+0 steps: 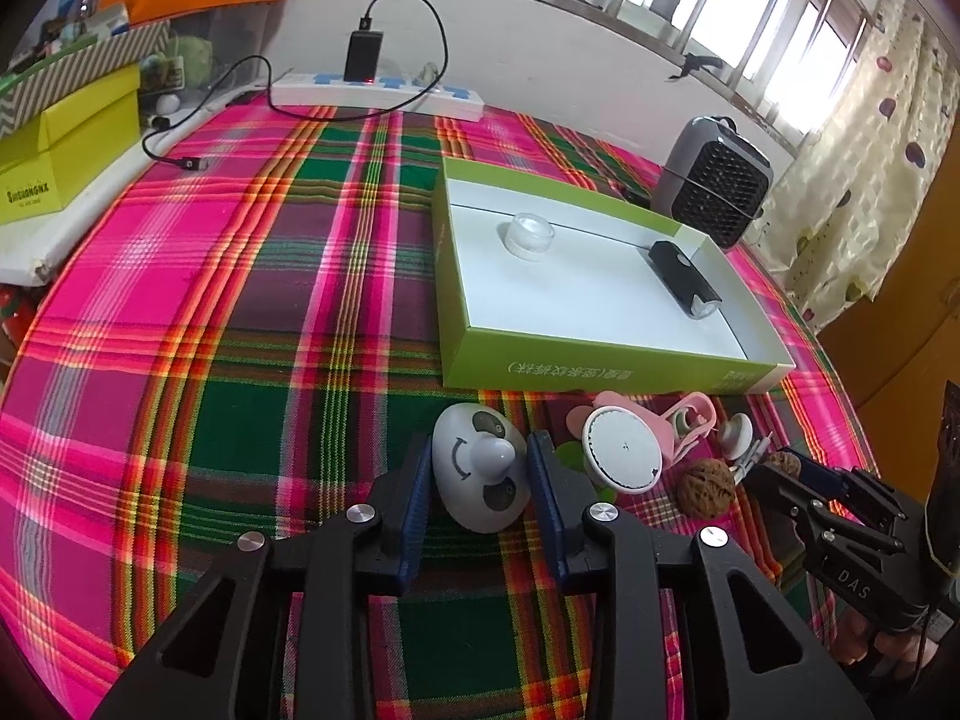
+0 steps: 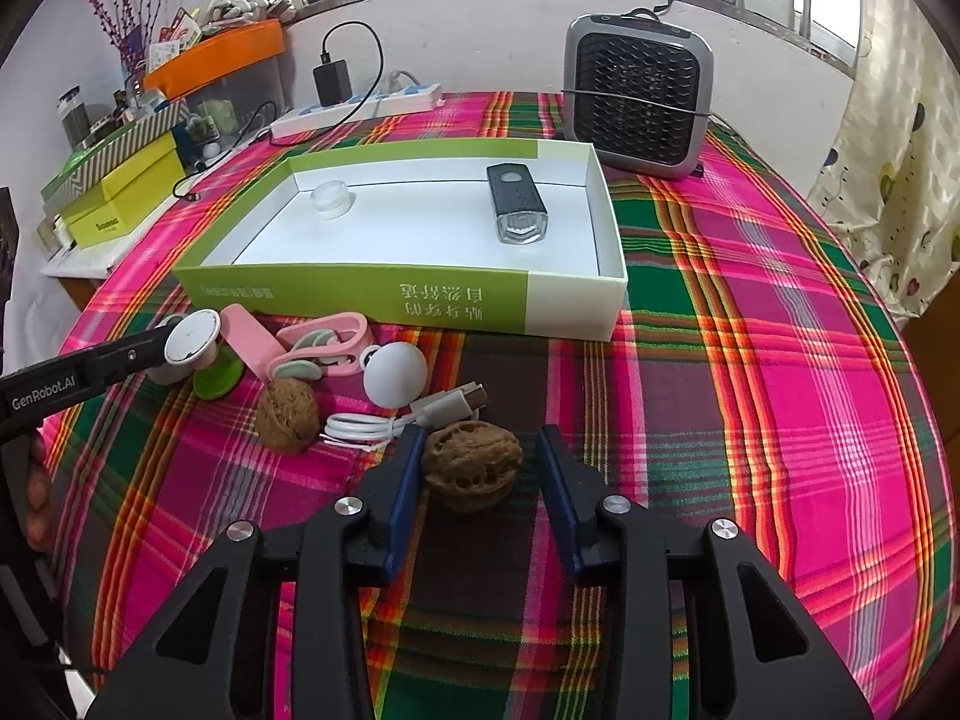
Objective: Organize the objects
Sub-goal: 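Grasp the white-grey round gadget with left gripper while right gripper grasps a walnut, then lift both held items and carry them over the green box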
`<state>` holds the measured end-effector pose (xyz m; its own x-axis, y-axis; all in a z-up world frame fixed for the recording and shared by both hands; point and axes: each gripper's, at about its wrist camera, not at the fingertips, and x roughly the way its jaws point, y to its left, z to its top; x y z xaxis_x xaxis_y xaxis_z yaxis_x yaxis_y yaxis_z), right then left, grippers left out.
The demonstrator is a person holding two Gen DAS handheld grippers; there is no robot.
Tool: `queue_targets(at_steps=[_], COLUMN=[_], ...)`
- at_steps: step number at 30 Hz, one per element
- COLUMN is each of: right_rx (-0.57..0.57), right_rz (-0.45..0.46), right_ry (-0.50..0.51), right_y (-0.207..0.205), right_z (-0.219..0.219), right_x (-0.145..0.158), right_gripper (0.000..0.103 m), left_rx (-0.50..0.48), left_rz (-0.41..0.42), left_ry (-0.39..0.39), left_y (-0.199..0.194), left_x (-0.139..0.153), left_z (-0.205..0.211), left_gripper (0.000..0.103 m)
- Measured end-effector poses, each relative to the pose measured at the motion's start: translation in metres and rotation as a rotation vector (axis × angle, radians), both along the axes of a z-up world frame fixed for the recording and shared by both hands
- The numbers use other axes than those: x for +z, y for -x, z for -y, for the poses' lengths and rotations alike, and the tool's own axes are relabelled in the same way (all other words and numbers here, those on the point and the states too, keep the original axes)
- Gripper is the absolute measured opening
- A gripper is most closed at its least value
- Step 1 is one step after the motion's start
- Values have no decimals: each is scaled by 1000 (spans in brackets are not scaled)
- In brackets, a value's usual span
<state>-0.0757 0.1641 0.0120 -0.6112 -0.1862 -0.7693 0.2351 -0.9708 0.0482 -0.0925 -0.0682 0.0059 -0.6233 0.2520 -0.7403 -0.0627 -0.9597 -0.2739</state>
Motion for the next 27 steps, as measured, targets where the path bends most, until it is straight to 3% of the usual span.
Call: queue_targets(at_steps=[2,27], right_rx=[0,13], right_rz=[-1,-31], right_ry=[4,25], right_y=[0,-9], right_z=[0,-1], right_x=[1,10], right_gripper=[33,33], left_rx=[-1,-2], left_rz=[-4,-43], left_ry=[1,5], left_y=[-1,-11], left_x=[1,15], left_z=[0,4], left_gripper=[28,24])
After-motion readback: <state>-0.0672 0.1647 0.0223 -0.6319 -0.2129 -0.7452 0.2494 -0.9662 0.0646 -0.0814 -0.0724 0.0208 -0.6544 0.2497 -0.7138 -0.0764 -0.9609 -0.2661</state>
